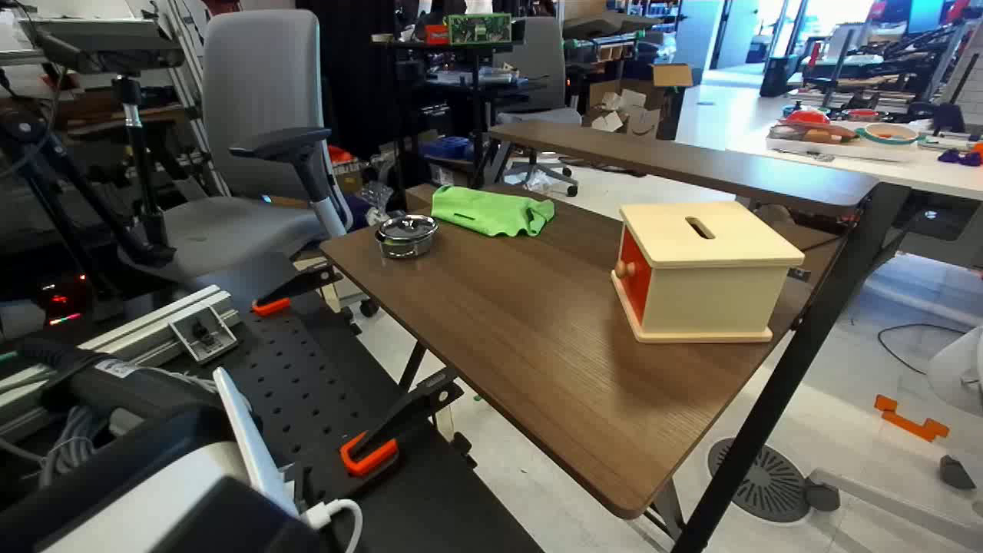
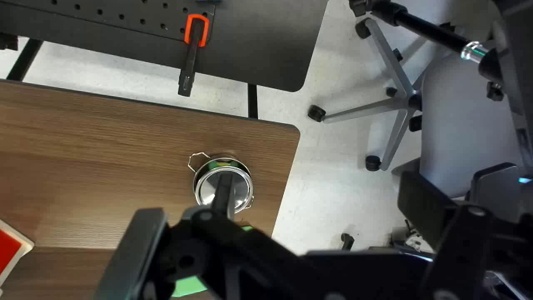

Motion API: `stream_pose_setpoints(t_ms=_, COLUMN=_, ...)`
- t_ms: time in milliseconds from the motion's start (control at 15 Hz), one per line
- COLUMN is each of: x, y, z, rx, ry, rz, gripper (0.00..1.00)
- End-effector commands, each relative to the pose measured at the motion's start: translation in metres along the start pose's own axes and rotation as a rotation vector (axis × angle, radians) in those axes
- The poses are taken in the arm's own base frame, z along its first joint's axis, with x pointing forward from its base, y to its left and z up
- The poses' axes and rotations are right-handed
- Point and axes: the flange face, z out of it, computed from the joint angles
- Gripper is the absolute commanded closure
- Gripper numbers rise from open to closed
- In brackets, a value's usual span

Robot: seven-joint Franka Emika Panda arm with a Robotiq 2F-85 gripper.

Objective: Remove the silver lid from the silver pot

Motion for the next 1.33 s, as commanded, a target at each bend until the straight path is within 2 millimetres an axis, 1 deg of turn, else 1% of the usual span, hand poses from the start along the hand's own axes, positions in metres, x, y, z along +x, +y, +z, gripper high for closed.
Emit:
stream_pose_setpoints(t_ms=0, x=0.000, y=0.000, z=-0.001, rx=0.000, ry=0.000, rz=0.000, gripper=0.00)
stream_pose_setpoints(t_ms=333, x=0.002, y=0.002, z=0.001, rx=-0.004, ry=0.006, rz=0.015, gripper=0.00)
stream_pose_setpoints(t_ms=467, x=0.012, y=0.016, z=0.015, rx=-0.055, ry=-0.005, rz=0.062, gripper=0.00)
stream_pose_setpoints(t_ms=667, x=0.033, y=0.045, z=0.040, rx=-0.100, ry=-0.023, rz=0.129, gripper=0.00)
stream_pose_setpoints(t_ms=800, x=0.050, y=0.063, z=0.062, rx=-0.124, ry=-0.037, rz=0.159, gripper=0.00)
stream_pose_setpoints(t_ms=867, x=0.058, y=0.071, z=0.077, rx=-0.140, ry=-0.042, rz=0.172, gripper=0.00)
stream_pose_setpoints(t_ms=1067, x=0.081, y=0.077, z=0.114, rx=-0.161, ry=-0.066, rz=0.192, gripper=0.00)
stream_pose_setpoints(t_ms=1200, x=0.099, y=0.074, z=0.139, rx=-0.174, ry=-0.073, rz=0.195, gripper=0.00)
stream_pose_setpoints(t_ms=1267, x=0.109, y=0.071, z=0.148, rx=-0.182, ry=-0.068, rz=0.196, gripper=0.00)
